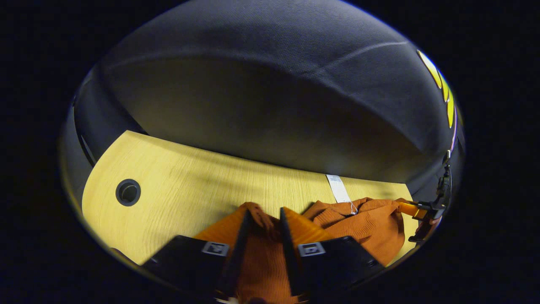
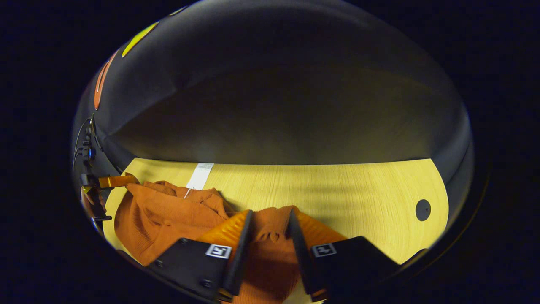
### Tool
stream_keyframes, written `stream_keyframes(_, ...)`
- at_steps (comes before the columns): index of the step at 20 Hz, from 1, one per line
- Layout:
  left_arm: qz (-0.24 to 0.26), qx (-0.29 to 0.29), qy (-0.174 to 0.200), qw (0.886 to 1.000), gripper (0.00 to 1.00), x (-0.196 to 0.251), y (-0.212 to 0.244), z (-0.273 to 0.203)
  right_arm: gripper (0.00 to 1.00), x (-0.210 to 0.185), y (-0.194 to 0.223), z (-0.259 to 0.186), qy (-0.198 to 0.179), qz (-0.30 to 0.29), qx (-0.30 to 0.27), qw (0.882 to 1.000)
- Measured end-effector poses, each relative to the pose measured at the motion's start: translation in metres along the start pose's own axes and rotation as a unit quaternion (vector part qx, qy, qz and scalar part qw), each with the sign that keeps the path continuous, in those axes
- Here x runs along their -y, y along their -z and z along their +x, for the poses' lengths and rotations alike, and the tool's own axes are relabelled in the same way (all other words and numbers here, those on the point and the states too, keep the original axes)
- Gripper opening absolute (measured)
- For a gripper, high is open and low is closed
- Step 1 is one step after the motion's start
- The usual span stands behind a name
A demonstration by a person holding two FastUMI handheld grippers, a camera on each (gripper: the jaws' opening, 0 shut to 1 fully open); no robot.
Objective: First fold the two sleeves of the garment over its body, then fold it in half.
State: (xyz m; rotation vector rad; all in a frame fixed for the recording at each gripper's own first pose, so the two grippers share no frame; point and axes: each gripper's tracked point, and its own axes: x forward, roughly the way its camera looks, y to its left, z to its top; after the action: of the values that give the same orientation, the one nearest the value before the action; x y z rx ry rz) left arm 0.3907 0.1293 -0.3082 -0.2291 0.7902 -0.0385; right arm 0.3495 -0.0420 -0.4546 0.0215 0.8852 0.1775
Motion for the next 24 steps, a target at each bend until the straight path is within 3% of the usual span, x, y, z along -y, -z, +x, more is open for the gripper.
stream_keyframes(1, -0.002, 0.019, -0.015, 1.0, 0.65, -0.007, -0.012, -0.009, 0.7, 0.003, -0.012, -0.007, 0.01, 0.001, 0.022, 1.0)
stream_keyframes(3, -0.005, 0.056, -0.049, 0.997, 0.67, -0.021, -0.036, -0.038, 0.85, 0.004, -0.024, -0.029, 0.028, -0.002, 0.046, 0.999)
stream_keyframes(5, 0.0, 0.099, -0.061, 0.993, 0.72, -0.02, -0.056, -0.074, 0.88, -0.003, -0.032, -0.064, 0.031, -0.022, 0.072, 0.997)
stream_keyframes(6, 0.009, 0.12, -0.064, 0.991, 0.86, -0.014, -0.065, -0.096, 0.88, -0.009, -0.04, -0.081, 0.034, -0.042, 0.088, 0.995)
stream_keyframes(8, 0.047, 0.174, -0.08, 0.98, 0.87, 0.004, -0.085, -0.146, 0.92, -0.038, -0.052, -0.119, 0.031, -0.07, 0.123, 0.99)
stream_keyframes(9, 0.064, 0.21, -0.08, 0.972, 0.75, 0.019, -0.099, -0.18, 0.94, -0.055, -0.061, -0.146, 0.026, -0.081, 0.146, 0.986)
stream_keyframes(10, 0.072, 0.238, -0.072, 0.966, 0.75, 0.039, -0.112, -0.21, 0.95, -0.068, -0.073, -0.175, 0.024, -0.089, 0.171, 0.981)
stream_keyframes(13, 0.083, 0.298, -0.042, 0.95, 0.99, 0.1, -0.124, -0.274, 0.96, -0.113, -0.102, -0.271, 0.013, -0.095, 0.255, 0.962)
stream_keyframes(14, 0.09, 0.31, -0.04, 0.946, 0.99, 0.111, -0.123, -0.297, 0.96, -0.126, -0.118, -0.3, 0.01, -0.093, 0.287, 0.953)
stream_keyframes(15, 0.099, 0.323, -0.037, 0.94, 0.9, 0.122, -0.125, -0.317, 0.95, -0.137, -0.128, -0.331, 0.009, -0.09, 0.307, 0.948)
stream_keyframes(16, 0.105, 0.339, -0.036, 0.934, 0.99, 0.132, -0.113, -0.351, 0.94, -0.146, -0.132, -0.36, 0.008, -0.084, 0.324, 0.942)
stream_keyframes(18, 0.12, 0.36, -0.037, 0.924, 0.99, 0.152, -0.105, -0.387, 0.95, -0.157, -0.126, -0.401, 0.007, -0.072, 0.347, 0.935)
stream_keyframes(19, 0.127, 0.365, -0.035, 0.922, 0.89, 0.16, -0.097, -0.398, 0.95, -0.157, -0.125, -0.416, 0.011, -0.07, 0.357, 0.931)
stream_keyframes(20, 0.132, 0.367, -0.032, 0.92, 0.99, 0.167, -0.087, -0.407, 0.95, -0.155, -0.124, -0.43, 0.018, -0.069, 0.366, 0.928)
stream_keyframes(21, 0.133, 0.369, -0.026, 0.92, 0.99, 0.174, -0.079, -0.414, 0.94, -0.153, -0.12, -0.444, 0.027, -0.068, 0.378, 0.923)
stream_keyframes(22, 0.133, 0.37, -0.02, 0.919, 0.89, 0.18, -0.07, -0.422, 0.95, -0.15, -0.117, -0.456, 0.036, -0.066, 0.388, 0.918)
stream_keyframes(24, 0.13, 0.373, -0.014, 0.919, 0.9, 0.189, -0.054, -0.433, 0.94, -0.15, -0.108, -0.47, 0.044, -0.064, 0.402, 0.913)
